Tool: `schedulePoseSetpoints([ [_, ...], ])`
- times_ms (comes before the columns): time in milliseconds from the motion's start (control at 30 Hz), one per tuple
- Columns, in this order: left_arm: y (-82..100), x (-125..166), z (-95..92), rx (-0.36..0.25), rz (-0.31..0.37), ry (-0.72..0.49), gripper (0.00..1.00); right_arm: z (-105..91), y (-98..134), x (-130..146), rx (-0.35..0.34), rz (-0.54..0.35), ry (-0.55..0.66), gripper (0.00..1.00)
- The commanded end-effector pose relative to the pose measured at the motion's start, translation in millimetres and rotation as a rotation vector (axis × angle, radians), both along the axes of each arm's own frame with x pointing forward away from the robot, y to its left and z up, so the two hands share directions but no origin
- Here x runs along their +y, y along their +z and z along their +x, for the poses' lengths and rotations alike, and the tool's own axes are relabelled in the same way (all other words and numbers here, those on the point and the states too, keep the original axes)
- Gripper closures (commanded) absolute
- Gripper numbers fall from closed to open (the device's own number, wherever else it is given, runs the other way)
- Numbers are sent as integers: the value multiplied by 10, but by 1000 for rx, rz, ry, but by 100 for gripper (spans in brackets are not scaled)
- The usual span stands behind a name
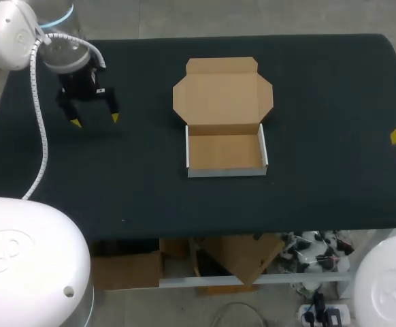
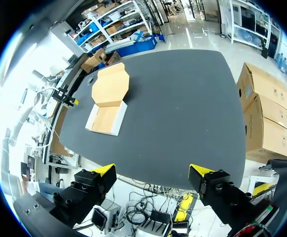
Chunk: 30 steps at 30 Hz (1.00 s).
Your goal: Assemble the packaging by folding the flat box into shape, placing the metal phone stand inside, and closing the box properly
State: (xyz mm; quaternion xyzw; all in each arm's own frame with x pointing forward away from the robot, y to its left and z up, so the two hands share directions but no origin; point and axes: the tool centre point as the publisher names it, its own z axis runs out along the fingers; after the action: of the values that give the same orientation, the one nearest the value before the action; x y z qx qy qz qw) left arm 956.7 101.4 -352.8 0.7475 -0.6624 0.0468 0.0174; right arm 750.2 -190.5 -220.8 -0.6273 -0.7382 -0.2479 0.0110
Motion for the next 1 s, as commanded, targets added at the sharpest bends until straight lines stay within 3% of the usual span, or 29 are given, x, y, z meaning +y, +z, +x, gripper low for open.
schedulePoseSetpoints([
  [33, -41, 33, 106, 12, 5, -4, 0, -10, 9, -4, 1, 0, 0, 0],
  [600, -283, 278, 583, 22, 18, -31, 0, -10, 9, -4, 1, 0, 0, 0],
  [1000, -326, 396, 875, 12, 43, -39, 0, -10, 9, -4, 1, 0, 0, 0],
])
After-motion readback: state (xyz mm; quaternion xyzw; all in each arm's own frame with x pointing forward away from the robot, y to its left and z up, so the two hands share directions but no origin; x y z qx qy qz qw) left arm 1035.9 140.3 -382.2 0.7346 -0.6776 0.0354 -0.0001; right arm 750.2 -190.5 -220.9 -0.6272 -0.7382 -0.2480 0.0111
